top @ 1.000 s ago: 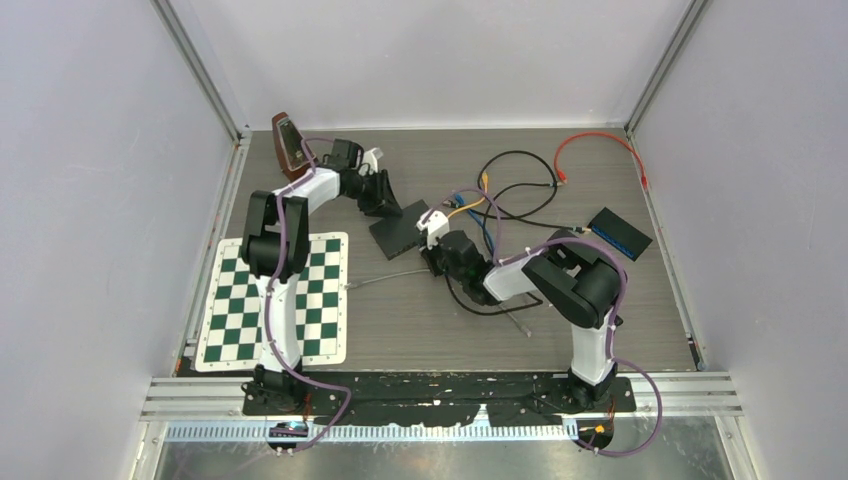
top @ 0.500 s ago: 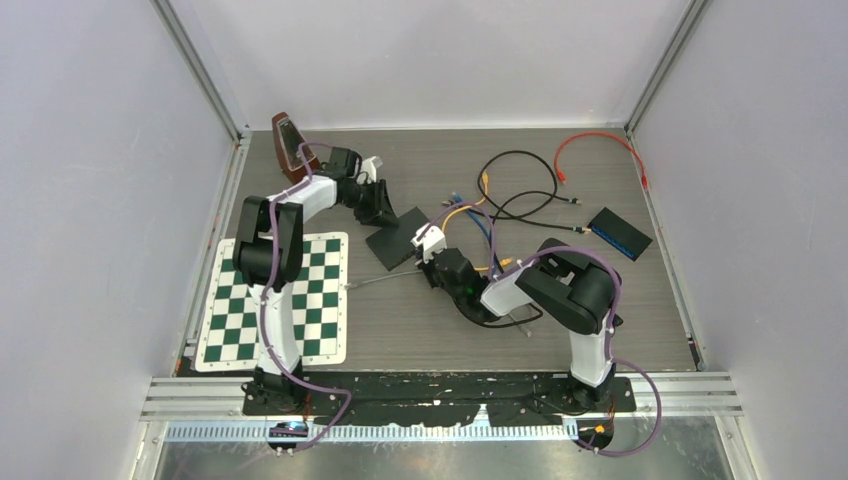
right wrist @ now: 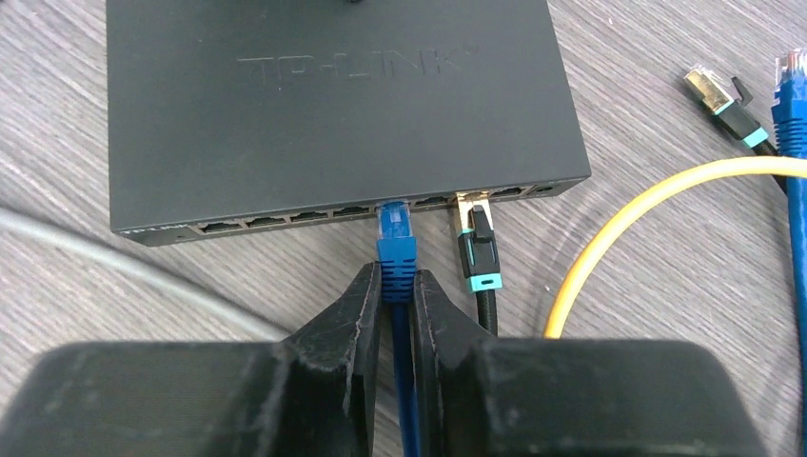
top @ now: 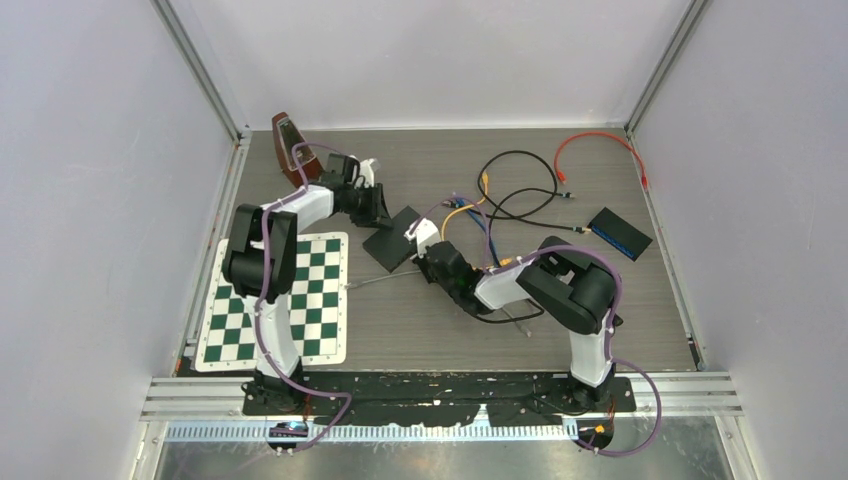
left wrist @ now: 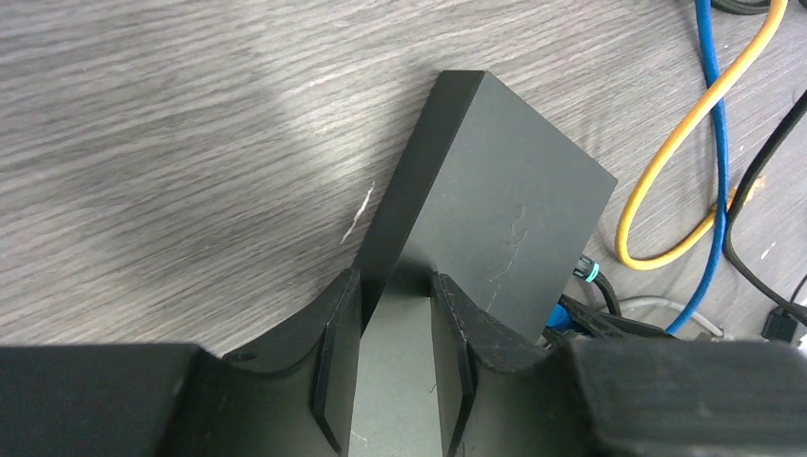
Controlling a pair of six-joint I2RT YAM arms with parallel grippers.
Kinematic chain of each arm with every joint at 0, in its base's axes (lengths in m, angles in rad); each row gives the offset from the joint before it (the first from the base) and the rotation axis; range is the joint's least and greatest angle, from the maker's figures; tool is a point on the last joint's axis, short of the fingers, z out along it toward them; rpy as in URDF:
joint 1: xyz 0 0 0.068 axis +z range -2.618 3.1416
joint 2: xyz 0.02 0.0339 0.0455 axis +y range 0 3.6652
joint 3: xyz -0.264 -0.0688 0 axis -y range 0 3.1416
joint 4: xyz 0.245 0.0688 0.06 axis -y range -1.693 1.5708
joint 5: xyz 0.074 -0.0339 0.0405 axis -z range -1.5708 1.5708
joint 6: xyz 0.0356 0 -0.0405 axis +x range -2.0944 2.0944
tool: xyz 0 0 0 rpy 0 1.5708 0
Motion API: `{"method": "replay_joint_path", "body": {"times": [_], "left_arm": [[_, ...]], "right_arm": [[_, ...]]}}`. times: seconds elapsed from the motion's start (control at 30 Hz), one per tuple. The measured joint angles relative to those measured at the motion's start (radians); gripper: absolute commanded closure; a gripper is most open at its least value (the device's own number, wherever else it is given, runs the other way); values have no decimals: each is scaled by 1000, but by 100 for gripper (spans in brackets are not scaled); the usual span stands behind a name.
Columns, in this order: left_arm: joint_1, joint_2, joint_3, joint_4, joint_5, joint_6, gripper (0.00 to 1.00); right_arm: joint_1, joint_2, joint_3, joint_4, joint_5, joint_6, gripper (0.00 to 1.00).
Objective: Insert the plug into the switch port
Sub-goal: Insert the connector into the switch port.
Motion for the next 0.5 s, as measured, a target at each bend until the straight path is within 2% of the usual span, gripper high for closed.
{"method": "replay_joint_path", "body": {"times": [0.2,0.37,0.5], "left_arm": [[-2,-6,-22,65,-24,3,68],[-4,-6,-14,65,-39,7,67],[-8,16,55,-20,-60,18,65]], "right_arm": [[-5,9,90,-144,12,-3,95],[-7,12,110,-176,2,-7,95],[-15,12,110,-175,-9,-6,81]]}}
